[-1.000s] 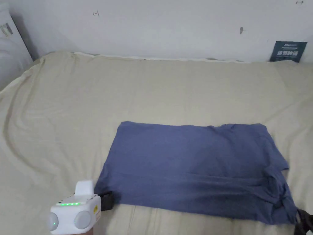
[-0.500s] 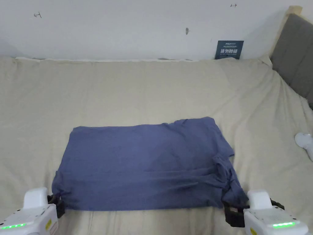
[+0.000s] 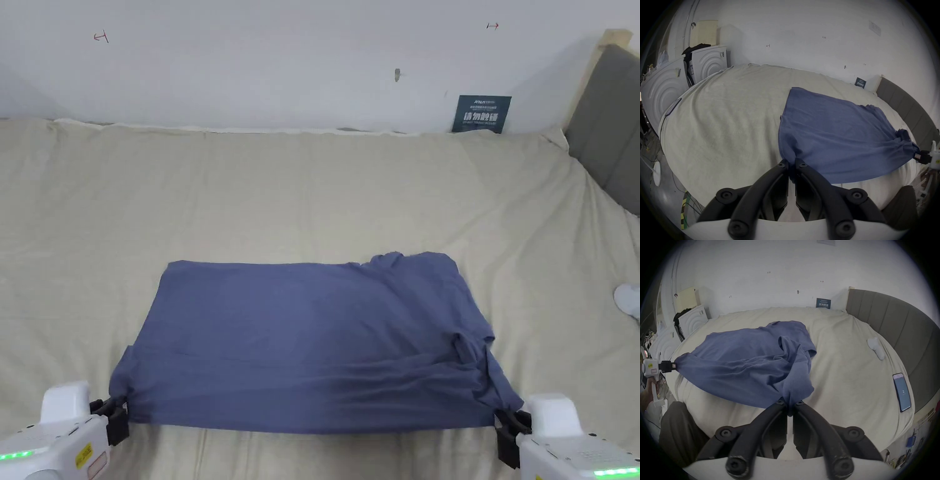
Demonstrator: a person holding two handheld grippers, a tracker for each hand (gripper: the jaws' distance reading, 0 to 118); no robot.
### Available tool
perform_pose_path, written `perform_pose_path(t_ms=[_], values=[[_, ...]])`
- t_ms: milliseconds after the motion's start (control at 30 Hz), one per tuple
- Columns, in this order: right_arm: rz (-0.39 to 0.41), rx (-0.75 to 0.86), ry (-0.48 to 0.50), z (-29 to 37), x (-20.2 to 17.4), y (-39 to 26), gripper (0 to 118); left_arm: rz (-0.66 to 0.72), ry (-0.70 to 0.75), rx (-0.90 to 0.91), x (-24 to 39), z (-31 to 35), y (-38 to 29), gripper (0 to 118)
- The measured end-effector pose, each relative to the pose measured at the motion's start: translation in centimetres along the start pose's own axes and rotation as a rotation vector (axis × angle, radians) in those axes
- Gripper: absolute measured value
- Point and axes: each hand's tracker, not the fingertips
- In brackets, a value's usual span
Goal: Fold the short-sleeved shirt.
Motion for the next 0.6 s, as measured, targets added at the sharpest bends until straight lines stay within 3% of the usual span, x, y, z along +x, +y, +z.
perform_pose_path(t_ms=[100, 333, 400, 433, 467, 500, 533, 600], values=[[-0.002, -0.008, 0.001, 2.1, 0.2, -1.1, 4, 0.030, -0.076, -0.001, -2.1, 1.6, 0.1, 6], [0.023, -0.116, -0.015, 1.0, 0.2, -6.4, 4, -0.003, -0.092, -0.080, -3.1, 3.3, -5.4, 6], [-0.029, -0.106, 0.032, 0.7, 0.9, -6.1, 9, 0.006, -0.058, -0.080, -3.1, 2.4, -6.6, 9], [-0.058, -0.085, 0.023, 0.9, 1.2, -5.8, 21, 0.024, -0.039, -0.066, -3.0, 2.6, -6.8, 23], [-0.076, -0.044, -0.020, 1.5, 1.3, -5.3, 46, 0.047, -0.019, -0.048, -2.8, 2.9, -6.9, 53], [-0.090, -0.003, -0.072, 2.0, 1.3, -4.8, 86, 0.061, -0.014, -0.028, -2.6, 3.3, -6.7, 98], [-0.098, 0.049, -0.121, 2.7, 1.6, -4.1, 104, 0.066, -0.030, -0.013, -2.7, 3.6, -6.7, 118], [-0.089, 0.166, -0.179, 4.1, 1.3, -2.5, 108, 0.048, -0.033, 0.069, -2.4, 4.5, -6.5, 117]])
